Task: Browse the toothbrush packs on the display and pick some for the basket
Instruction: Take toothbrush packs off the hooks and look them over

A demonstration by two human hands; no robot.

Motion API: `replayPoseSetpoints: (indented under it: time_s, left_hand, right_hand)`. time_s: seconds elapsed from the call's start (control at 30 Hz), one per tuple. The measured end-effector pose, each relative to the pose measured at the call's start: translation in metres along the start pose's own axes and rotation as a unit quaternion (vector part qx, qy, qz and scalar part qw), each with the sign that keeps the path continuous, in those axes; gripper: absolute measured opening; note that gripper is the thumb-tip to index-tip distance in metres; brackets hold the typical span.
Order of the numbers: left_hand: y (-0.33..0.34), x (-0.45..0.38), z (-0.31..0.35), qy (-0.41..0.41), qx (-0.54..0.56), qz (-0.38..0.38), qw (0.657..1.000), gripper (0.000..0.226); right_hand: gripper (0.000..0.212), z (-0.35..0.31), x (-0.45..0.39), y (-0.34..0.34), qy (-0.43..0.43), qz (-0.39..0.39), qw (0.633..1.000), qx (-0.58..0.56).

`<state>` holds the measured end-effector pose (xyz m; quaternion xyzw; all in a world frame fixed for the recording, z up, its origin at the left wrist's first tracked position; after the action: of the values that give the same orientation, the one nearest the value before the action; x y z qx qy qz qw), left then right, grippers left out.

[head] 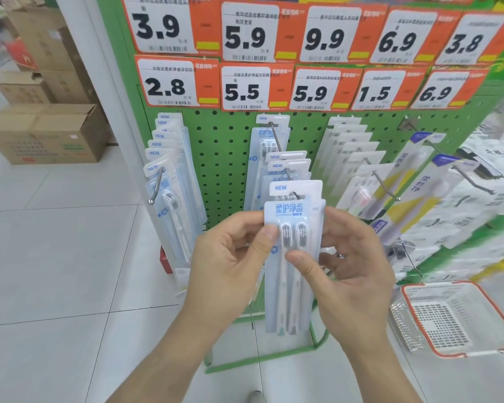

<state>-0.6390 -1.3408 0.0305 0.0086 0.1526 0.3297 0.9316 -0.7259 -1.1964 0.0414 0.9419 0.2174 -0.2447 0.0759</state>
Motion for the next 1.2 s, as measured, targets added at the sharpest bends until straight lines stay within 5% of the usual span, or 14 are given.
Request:
replayPoseSetpoints:
  time_s: [0.53,0.97,1.2]
  left_hand:
    - [0.008,-0.001,0.003,0.019,-0.100,0.006,0.995,0.031]
    - [0.001,-0.023,0.018,0.083,-0.226,0.099,0.965,0.029]
    - [0.015,-0.048,0.028,0.144,-0.271,0.009,0.952,0.044]
  right_hand:
    - [0.056,0.015,0.003,-0.002,0.068,-0.023,0.996,0.060]
    - [0.055,0.019,-0.014,0.007,0.045,-0.044,0.972,0.227]
    - [0.055,0.009,-0.026,0.010,0.020,-0.093,0.950,0.298]
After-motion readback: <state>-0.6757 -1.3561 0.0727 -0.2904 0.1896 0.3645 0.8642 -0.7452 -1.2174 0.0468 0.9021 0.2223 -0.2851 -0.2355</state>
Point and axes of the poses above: each hand's wrist, its own x-axis away from the middle knuckle, its own y-axis out of the palm, z = x × y, the point moved 8 cm from there along -x, towards the middle knuckle
